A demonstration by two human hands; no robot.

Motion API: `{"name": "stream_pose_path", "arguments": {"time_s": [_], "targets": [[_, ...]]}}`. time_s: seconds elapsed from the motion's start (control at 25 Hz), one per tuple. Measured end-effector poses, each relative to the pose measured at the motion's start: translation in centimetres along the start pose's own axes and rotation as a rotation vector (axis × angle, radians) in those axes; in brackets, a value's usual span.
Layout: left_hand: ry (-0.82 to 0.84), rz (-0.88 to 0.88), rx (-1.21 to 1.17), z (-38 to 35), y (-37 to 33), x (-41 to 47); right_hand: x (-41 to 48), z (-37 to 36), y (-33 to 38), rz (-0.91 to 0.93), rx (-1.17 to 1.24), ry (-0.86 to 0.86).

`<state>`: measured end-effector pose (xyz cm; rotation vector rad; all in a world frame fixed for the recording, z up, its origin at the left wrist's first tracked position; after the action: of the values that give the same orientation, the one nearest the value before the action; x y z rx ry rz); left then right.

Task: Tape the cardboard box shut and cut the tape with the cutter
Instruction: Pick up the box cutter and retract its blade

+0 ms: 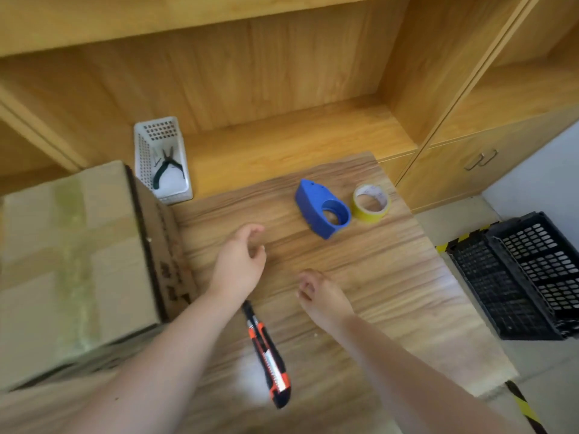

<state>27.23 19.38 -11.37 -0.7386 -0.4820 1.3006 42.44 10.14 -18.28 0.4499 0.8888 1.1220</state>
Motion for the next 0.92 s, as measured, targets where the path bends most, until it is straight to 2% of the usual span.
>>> {"name": "stream_pose_path", "arguments": {"time_s": [0.16,0.32,0.4,0.52,0.6,0.72,0.92], "targets": [[0.098,0.068,-0.032,0.6,3.9,-7.0,-3.7,-5.7,0.7,-0.134,-0.053,0.068],[0.239,0.298,-0.041,-0.6,7.1,-11.0,-6.4,-8.8,1.0,-0.355,-0.289,0.057],[0.301,0.394,-0.056,-1.1,8.3,-11.7,-7.0,-10.3,1.4,-0.373,-0.406,0.044],[0.352,0.458,-0.135,-1.6,9.1,-11.9,-7.2,-11.7,2.0,-0.365,-0.442,0.001],[0.339,0.475,-0.182,-1.8,9.4,-12.0,-7.2,-12.0,2.3,-0.382,-0.338,-0.029],[0.290,0.518,-0.275,-1.9,9.6,-12.5,-7.7,-11.5,2.8,-0.374,-0.010,-0.075],[0.322,0.488,-0.619,-1.7,8.5,-13.0,-8.7,-10.5,3.5,-0.247,0.587,-0.095]]}}
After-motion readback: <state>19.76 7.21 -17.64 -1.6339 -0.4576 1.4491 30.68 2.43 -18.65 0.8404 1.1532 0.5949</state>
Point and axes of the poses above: each hand's wrist, its own x-axis towards the middle knuckle, its own z-axis out of the back of the hand, y = z × x, the point moved 2 cm from there along x, towards the middle knuckle, and after that the axes turned 3 degrees about -z, right-handed, at the moved point
